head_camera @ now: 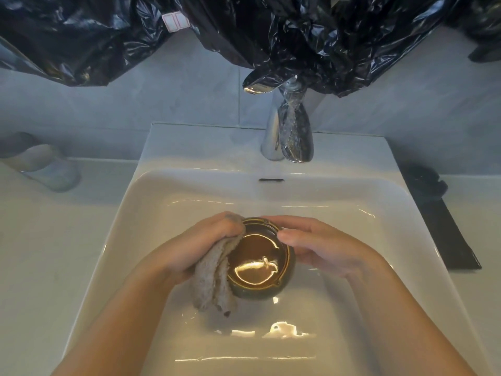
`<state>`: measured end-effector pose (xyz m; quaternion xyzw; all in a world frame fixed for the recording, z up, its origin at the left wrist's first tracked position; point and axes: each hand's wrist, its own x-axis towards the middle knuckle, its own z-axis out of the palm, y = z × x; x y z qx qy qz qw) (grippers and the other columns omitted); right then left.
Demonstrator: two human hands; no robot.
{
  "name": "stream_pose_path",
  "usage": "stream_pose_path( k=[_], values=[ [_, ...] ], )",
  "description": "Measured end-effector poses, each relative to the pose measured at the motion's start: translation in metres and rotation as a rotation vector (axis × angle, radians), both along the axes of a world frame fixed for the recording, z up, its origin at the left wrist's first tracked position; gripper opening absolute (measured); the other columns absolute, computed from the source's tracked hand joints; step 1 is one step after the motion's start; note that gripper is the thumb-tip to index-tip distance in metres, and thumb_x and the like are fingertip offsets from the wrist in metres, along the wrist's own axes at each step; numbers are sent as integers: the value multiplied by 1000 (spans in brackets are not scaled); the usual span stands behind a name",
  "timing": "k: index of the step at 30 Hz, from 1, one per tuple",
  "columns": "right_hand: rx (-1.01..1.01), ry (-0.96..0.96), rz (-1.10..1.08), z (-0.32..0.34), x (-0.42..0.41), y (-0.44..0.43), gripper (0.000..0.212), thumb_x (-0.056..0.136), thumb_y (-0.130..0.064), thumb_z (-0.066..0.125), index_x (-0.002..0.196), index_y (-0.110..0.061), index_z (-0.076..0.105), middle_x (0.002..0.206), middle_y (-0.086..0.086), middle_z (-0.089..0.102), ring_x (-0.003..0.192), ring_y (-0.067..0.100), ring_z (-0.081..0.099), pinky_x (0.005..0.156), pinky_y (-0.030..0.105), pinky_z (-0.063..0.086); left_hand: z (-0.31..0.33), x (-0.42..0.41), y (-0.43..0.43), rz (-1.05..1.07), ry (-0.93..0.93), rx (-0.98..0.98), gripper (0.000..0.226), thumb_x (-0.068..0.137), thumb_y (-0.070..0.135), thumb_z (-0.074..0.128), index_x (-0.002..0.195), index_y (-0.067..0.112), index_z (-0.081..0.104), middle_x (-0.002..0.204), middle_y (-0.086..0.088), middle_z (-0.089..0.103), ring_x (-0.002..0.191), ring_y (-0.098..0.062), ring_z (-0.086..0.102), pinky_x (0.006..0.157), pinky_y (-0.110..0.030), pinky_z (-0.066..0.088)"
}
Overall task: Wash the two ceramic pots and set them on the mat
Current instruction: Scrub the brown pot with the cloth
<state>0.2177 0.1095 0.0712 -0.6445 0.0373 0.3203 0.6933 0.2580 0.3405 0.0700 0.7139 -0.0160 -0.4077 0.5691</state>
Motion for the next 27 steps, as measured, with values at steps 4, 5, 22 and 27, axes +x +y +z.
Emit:
stream_pose_path(
  k=[4,5,22,27],
  values=[
    [-306,-232,-98,9,-8,11,82,58,-50,81,132,-56,47,125,-13,60,105,4,64,91,31,56,16,-4,-15,325,-191,42,29,75,35,65,101,21,62,97,-7,69,88,-21,68,83,-40,55],
    [-358,-286,-80,11,-11,16,93,52,-51,83,135,-60,41,128,-20,54,108,0,61,92,31,56,17,-2,-19,384,-231,82,21,80,31,65,100,23,61,94,-5,67,86,-19,66,82,-40,56],
    [-812,-691,227,24,-15,34,120,59,-41,91,152,-33,16,148,-19,20,130,4,37,102,18,39,29,-6,-17,202,-137,118,40,69,53,59,100,28,63,96,-2,70,89,-20,70,83,-48,57],
    [-828,-744,265,20,-21,38,118,67,-45,85,154,-38,5,143,-23,14,121,9,46,95,22,47,27,-5,-12,171,-58,26,43,82,60,55,105,27,67,106,-2,71,101,-22,67,97,-49,49]
  ],
)
